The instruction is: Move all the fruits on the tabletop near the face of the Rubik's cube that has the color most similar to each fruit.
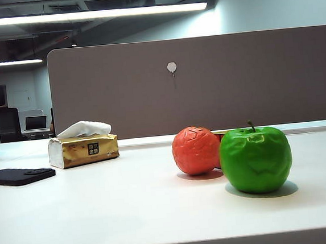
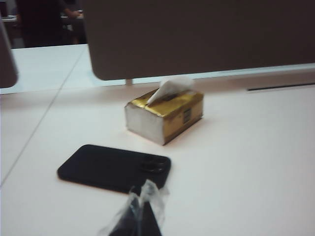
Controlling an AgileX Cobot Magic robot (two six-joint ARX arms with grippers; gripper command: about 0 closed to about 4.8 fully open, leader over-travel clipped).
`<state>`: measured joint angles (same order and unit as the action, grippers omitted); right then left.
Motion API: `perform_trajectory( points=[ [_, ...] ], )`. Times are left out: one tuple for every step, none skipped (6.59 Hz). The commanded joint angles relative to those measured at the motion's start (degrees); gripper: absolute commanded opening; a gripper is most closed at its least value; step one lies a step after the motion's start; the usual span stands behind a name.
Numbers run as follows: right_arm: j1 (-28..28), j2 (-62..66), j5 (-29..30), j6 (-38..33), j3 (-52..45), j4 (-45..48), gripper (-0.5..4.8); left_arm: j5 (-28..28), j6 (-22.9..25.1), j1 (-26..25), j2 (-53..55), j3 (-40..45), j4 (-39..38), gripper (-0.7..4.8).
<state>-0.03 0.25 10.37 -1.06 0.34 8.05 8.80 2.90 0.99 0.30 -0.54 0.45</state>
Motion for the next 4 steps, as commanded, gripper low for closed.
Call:
perform_trajectory(
  points=[
    [0.0, 0.0, -0.4, -0.2, 0.0, 1.3, -0.01, 3.0, -5.1, 0.0, 0.1, -0.1, 3.4, -0.05],
    [-0.1, 0.0, -1.9, 1.9, 0.0, 2.8, -0.01, -0.7, -4.8, 0.0, 0.0, -0.1, 6.6, -0.05],
    [0.0, 0.0, -1.6, 1.9, 0.0, 3.3, -0.01, -0.6, -3.7, 0.0, 0.0, -0.1, 8.6, -0.05],
    [0.0, 0.0, -1.4, 1.9, 0.0, 4.2, -0.01, -0.7, -3.8, 0.0, 0.0, -0.1, 8.6, -0.05]
  ],
)
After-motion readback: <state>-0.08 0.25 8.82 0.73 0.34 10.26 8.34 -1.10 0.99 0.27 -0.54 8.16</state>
